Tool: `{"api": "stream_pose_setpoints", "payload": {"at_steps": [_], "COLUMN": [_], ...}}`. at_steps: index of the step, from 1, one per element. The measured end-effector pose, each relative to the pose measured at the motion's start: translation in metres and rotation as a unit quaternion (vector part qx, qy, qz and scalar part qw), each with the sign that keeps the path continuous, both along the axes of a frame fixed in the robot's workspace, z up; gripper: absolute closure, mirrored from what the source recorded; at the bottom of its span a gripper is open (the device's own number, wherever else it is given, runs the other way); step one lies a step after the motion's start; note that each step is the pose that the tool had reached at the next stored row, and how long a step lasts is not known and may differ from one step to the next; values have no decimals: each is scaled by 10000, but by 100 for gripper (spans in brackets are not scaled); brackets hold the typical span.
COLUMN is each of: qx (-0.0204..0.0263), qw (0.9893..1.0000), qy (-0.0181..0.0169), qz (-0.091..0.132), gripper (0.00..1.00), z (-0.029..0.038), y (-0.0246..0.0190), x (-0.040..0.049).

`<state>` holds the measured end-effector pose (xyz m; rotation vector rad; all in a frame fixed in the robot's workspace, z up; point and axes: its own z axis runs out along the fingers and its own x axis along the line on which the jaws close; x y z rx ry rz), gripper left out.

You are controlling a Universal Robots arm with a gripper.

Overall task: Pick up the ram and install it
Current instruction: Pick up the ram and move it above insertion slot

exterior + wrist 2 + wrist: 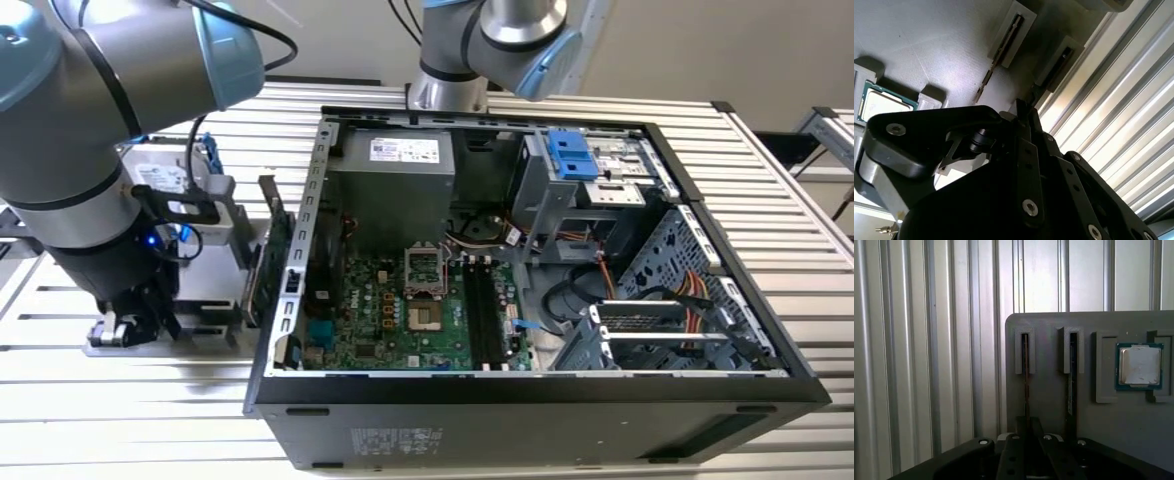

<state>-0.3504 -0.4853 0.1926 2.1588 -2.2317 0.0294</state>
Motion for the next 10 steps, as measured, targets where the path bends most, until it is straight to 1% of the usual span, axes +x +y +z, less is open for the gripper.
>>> {"api": "stream_pose_setpoints", "payload": {"at_steps": [4,5,10], "qx": [0,0,0], "qw": [10000,10000,10000], "qy": [0,0,0], "qz": [0,0,0], "gripper": [0,100,100], "z": [-1,-1,-3], "y": [0,0,0], "x": [0,0,0]}}
